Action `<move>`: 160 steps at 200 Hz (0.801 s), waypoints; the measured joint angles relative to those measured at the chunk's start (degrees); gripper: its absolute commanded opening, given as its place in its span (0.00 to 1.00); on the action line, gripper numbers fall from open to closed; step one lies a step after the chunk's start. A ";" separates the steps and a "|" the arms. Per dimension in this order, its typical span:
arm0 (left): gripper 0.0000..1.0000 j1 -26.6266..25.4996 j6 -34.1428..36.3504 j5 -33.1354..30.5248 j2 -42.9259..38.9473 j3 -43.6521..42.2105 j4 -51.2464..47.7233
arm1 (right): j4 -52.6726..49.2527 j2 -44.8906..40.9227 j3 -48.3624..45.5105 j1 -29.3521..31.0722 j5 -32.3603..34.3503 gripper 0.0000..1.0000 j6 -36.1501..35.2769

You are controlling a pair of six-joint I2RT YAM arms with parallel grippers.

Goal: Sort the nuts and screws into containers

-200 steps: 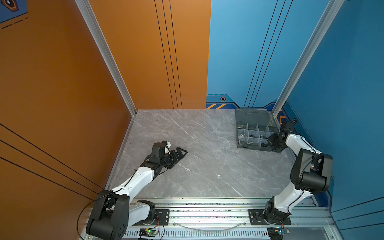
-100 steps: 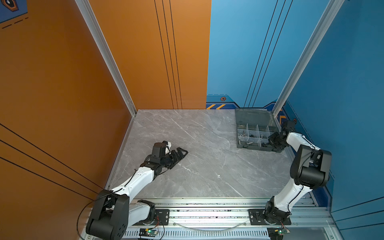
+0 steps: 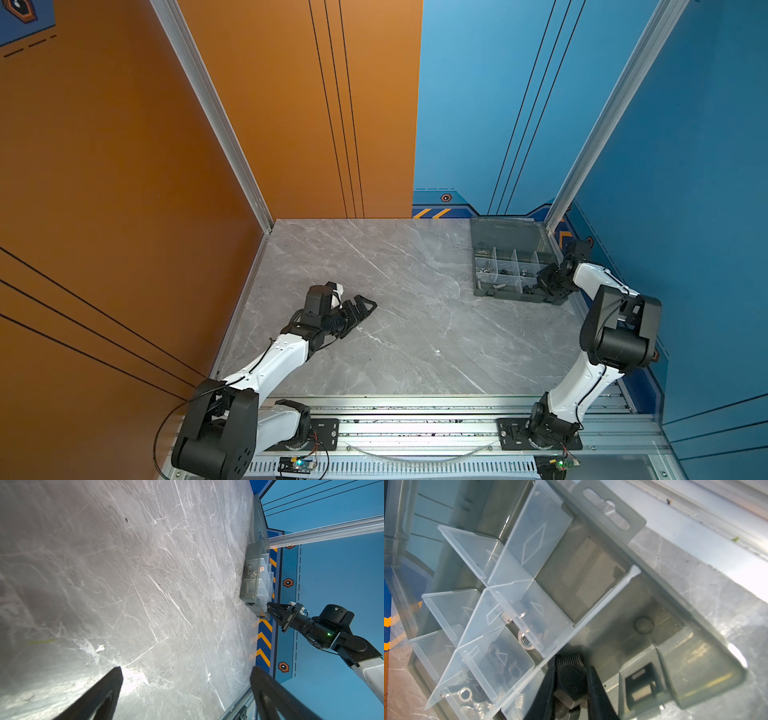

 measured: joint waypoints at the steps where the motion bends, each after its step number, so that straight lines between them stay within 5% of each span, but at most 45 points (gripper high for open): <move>1: 0.98 0.00 0.00 0.00 0.00 0.00 0.00 | 0.00 0.07 0.04 0.00 0.00 0.36 0.04; 94: 0.98 -0.26 0.02 0.00 -0.07 0.11 -0.11 | -1.31 -0.13 0.52 -0.68 -3.02 0.45 -2.89; 160: 0.98 -0.37 1.31 -0.02 -0.07 2.64 -2.36 | -3.32 -14.80 -0.76 -0.83 -7.28 0.47 -12.85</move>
